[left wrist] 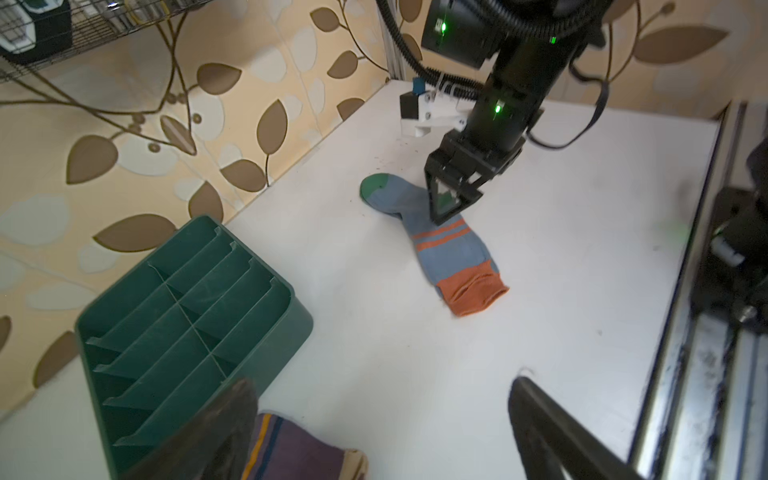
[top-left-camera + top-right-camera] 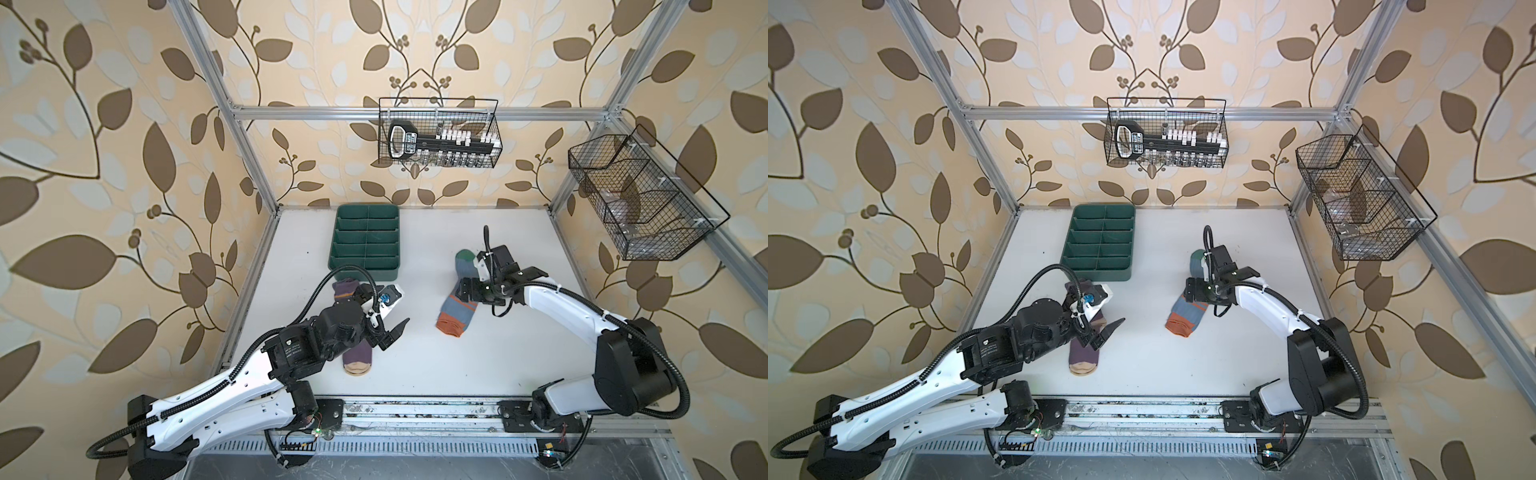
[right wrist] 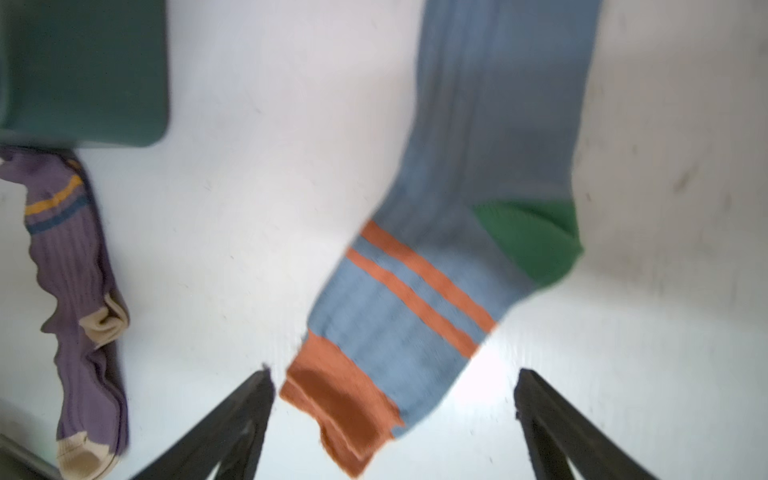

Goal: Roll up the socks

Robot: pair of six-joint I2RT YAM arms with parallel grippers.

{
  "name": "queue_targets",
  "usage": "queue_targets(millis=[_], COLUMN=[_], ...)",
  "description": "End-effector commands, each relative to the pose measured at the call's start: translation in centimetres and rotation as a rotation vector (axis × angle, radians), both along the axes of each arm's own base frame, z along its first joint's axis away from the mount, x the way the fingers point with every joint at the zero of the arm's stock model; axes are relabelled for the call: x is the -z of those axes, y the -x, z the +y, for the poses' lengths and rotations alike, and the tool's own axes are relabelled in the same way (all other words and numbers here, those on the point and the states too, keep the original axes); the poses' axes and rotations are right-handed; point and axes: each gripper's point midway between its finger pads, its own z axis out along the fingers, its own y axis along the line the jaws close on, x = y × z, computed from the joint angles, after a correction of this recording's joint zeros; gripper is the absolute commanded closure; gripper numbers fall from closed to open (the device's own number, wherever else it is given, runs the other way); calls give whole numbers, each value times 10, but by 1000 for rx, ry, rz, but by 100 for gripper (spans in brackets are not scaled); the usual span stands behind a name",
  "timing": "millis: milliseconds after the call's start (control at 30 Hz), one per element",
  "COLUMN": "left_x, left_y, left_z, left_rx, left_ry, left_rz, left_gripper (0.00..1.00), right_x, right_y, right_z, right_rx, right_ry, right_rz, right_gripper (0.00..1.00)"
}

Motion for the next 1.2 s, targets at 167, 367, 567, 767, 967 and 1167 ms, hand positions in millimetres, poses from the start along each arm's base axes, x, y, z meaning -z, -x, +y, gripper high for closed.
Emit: queue_targets(millis=[167,367,567,767,967,1167], left_x=[46,44,33,37,38,35], left_y=[-9,-21,-14,-4,-5,-2], left_z=[-19,-30,-16,7,19,24], left_rx=[180,128,89,75,23,-1], left_ry=[-308,-295,-212,-234,-203,-156], left_rz=[-203,-227,-225,-218,-230,-223], left_gripper=[6,10,9,9,9,9], right_x=[-15,-49,-86,-57,-13,18], right_y=[25,25,35,73,71,71], right_z=[-32,-21,33,73,67,70], right_rx=[104,-105,-488,-971,-1115,-1196], right_ry=[-15,178,344,503,676,714], right_rz=[3,-205,-529,-577,-431,-361], right_gripper=[10,15,20,18,20,20])
